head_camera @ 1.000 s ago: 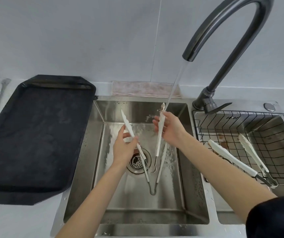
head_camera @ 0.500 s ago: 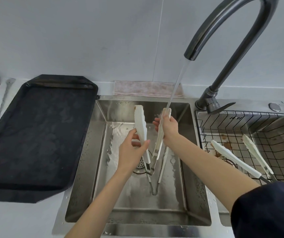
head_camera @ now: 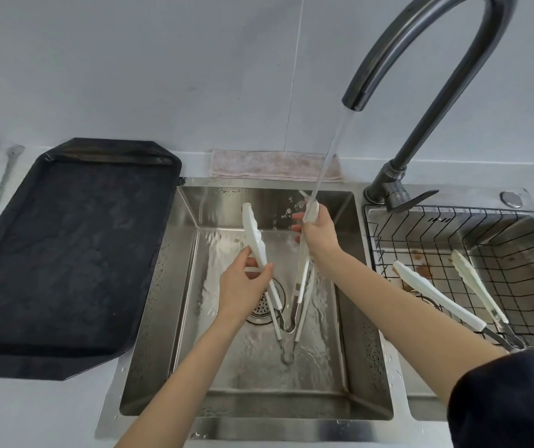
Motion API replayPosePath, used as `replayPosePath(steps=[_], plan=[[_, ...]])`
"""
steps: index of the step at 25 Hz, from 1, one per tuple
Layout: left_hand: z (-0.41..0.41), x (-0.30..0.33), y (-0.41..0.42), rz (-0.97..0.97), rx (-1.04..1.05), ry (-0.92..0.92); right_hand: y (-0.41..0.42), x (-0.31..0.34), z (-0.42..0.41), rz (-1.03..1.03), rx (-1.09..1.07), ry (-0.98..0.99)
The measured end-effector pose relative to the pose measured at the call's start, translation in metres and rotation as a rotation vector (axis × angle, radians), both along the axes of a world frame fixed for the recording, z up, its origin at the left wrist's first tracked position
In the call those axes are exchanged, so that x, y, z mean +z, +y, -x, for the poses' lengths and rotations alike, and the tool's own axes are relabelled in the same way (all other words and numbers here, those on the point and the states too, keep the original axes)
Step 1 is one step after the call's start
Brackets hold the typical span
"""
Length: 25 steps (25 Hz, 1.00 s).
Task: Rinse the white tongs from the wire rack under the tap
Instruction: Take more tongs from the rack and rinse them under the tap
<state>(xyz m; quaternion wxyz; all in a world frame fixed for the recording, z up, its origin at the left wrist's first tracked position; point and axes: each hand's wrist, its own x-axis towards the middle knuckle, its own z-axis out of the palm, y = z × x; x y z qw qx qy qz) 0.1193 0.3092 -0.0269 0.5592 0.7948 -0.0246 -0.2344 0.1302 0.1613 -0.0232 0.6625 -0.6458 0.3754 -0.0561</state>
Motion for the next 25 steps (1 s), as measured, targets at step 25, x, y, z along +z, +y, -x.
replayPosePath(steps=[25], plan=[[-0.001,-0.001,-0.071,0.050,-0.346,0.422,-0.015,0.080,0.051,0.526,0.081,-0.016]])
